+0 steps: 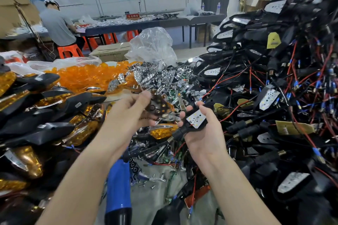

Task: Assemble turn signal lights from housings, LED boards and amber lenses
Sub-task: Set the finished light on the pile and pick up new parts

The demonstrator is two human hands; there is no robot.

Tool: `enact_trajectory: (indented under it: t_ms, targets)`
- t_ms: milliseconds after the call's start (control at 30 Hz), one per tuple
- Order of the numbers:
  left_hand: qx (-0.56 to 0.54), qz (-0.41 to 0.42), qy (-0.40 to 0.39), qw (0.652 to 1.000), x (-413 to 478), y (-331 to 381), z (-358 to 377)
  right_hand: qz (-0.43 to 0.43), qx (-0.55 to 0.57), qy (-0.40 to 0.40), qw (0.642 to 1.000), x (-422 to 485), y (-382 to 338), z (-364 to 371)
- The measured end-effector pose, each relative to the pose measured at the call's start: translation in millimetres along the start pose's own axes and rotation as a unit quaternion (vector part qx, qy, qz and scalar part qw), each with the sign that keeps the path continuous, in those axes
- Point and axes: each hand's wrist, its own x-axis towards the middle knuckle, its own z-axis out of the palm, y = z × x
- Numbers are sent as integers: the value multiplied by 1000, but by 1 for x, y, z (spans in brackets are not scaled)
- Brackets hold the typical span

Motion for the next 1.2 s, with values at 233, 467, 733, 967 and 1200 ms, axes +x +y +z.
enact_trajectory:
  t_ms: [233, 467, 733, 967, 1200]
  targets:
    - [-107, 3, 44, 993, -14, -19, 31, -1, -29, -5, 1000, -4, 0, 0]
    - [183, 90, 33, 978, -9, -25, 28, -12, -47, 16, 999, 0, 1, 1]
    - [-132, -61, 6, 989, 0, -16, 19, -36, -81, 30, 996, 0, 7, 3]
    - [-93, -96, -4, 991, -1, -19, 23, -25, -80, 16, 996, -2, 8, 5]
    - [-117, -96, -47, 987, 3, -22, 26, -24, -81, 22, 996, -3, 7, 5]
